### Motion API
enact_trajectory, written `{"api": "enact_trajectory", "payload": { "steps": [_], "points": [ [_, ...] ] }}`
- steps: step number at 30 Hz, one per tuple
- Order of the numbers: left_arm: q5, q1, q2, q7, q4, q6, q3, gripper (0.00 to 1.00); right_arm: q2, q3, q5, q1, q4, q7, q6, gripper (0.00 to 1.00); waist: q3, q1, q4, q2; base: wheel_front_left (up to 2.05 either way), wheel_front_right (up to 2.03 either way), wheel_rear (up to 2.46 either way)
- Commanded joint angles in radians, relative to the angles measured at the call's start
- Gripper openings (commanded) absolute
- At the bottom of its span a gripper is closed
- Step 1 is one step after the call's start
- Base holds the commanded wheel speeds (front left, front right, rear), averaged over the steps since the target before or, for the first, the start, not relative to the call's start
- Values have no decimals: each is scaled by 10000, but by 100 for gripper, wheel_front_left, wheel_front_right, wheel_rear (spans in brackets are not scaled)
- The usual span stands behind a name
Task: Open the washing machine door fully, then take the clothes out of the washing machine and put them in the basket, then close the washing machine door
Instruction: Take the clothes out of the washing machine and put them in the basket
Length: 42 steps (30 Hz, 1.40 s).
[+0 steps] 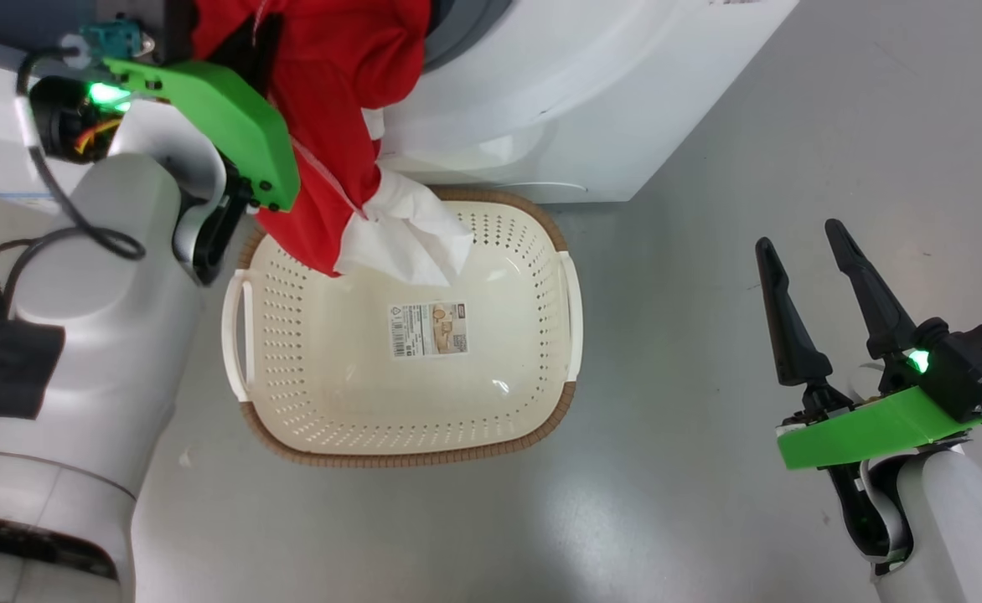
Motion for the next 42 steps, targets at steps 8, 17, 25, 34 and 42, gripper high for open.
{"api": "enact_trajectory", "payload": {
  "steps": [8,17,25,34,42],
  "points": [
    [-502,320,439,-1705,-389,-53,206,0,-55,138,-98,242,-216,-63,48,100,-227,0,171,0,0,0,0],
    [127,2030,476,-1897,-3140,347,1399,0,-53,84,-113,434,-251,-63,48,100,-428,0,323,0,0,0,0],
    [1159,4378,145,-1900,-6064,538,2672,0,-78,12,-121,553,-279,-63,48,100,-533,0,440,0,0,0,0],
    [1696,6452,-270,-1900,-7957,459,3232,0,-52,23,-114,619,-284,-63,48,100,-581,0,477,0,0,0,0],
    [1669,7968,-628,-1901,-8550,475,3126,0,-49,68,-92,544,-298,-63,48,100,-430,0,404,0,0,0,0]
  ]
}}
